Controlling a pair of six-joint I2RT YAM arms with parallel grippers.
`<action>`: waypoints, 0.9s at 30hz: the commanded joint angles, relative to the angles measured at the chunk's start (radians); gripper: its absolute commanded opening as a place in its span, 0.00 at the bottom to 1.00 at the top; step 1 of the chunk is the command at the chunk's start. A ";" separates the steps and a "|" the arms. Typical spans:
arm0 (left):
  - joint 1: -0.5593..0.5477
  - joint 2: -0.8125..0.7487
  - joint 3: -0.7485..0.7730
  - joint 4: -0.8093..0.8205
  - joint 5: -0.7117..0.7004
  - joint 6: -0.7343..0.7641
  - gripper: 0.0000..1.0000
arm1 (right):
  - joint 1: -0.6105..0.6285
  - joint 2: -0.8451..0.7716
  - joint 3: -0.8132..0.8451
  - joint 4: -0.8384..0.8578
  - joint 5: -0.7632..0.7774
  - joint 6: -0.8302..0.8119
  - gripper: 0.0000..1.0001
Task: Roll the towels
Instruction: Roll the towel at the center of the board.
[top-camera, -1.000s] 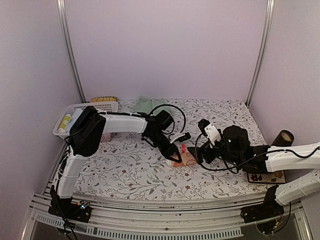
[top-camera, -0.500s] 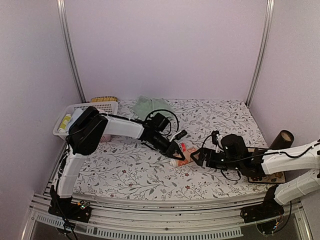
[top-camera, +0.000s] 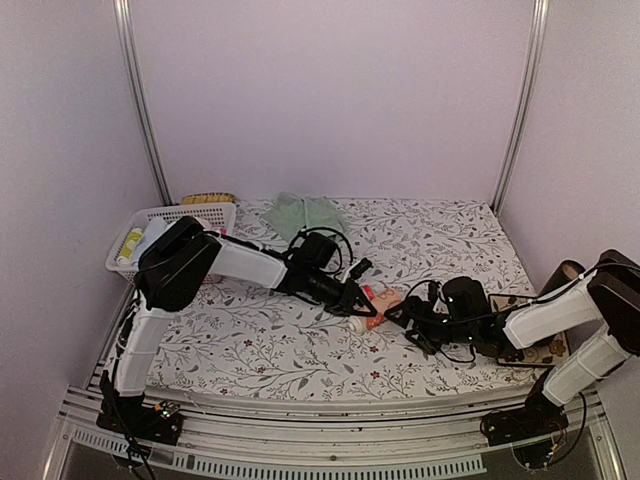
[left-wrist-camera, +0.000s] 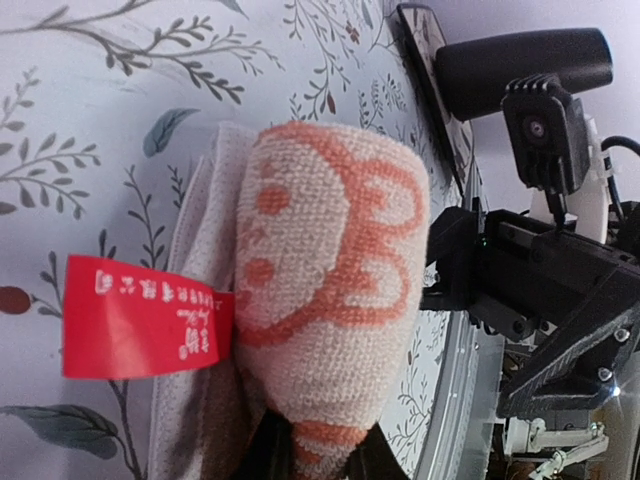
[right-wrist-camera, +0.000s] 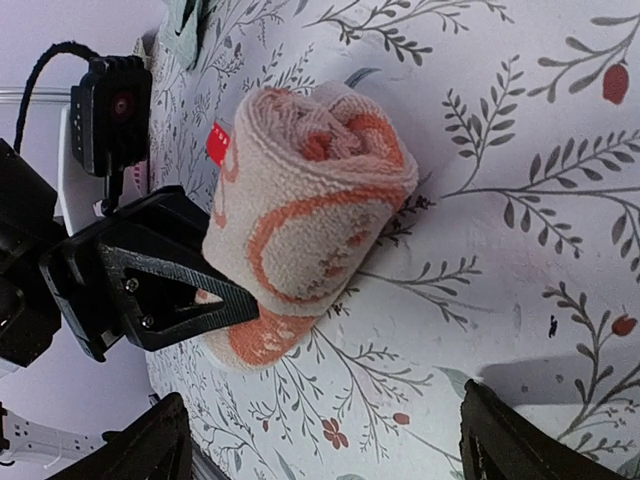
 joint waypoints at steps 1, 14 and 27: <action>-0.038 0.107 -0.046 -0.052 -0.150 -0.088 0.13 | -0.045 0.087 0.005 0.147 -0.100 0.074 0.92; -0.023 0.118 -0.099 0.093 -0.103 -0.222 0.20 | -0.119 0.371 0.039 0.434 -0.268 0.211 0.79; 0.035 0.137 -0.131 0.158 -0.028 -0.251 0.19 | -0.129 0.439 0.100 0.419 -0.227 0.219 0.76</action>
